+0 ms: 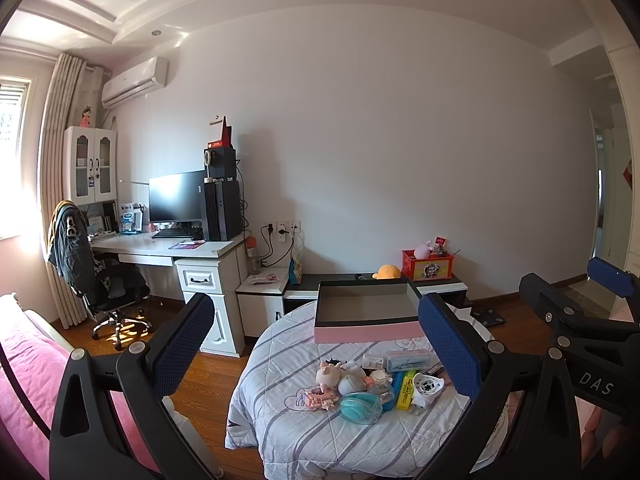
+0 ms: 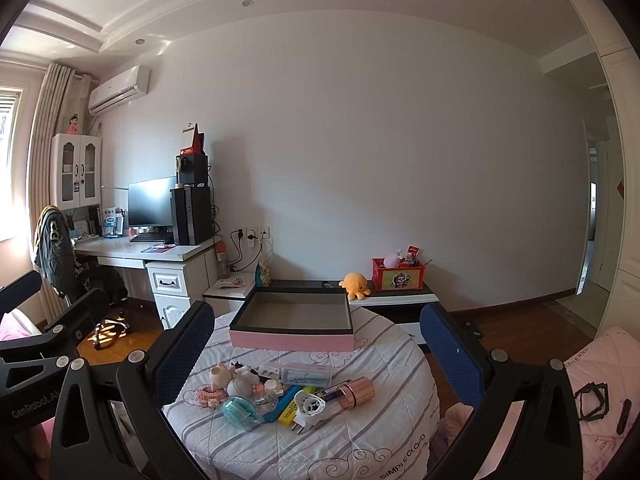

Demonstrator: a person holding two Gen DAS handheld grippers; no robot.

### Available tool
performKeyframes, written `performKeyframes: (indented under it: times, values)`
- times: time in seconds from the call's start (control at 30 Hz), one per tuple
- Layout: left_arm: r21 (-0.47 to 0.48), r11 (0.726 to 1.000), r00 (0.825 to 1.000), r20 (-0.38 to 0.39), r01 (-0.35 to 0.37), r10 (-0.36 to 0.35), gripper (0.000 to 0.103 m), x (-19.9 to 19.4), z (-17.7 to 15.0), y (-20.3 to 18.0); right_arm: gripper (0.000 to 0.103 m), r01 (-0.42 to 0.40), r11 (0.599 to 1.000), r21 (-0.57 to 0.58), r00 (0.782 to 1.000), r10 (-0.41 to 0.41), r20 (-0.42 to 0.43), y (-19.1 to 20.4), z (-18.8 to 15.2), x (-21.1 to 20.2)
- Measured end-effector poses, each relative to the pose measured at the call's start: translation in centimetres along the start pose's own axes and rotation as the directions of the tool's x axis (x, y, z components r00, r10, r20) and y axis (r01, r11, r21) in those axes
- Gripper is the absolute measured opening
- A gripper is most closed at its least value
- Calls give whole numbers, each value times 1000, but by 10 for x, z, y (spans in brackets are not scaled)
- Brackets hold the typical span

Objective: Organize rigid objects

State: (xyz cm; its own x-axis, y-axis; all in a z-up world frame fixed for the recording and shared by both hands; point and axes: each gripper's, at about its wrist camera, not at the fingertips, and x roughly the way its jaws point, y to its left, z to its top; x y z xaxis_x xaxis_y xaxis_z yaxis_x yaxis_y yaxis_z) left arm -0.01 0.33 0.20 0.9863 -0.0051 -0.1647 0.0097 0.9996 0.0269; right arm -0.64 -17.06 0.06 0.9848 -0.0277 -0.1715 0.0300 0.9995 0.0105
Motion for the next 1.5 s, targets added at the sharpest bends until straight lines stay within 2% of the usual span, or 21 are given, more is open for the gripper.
performKeyframes:
  times: [1.5]
  values:
    - [4, 1000, 1000, -11, 6, -6, 103, 3, -4, -1, 103, -1, 1000, -4, 1000, 1, -8, 2, -4, 2]
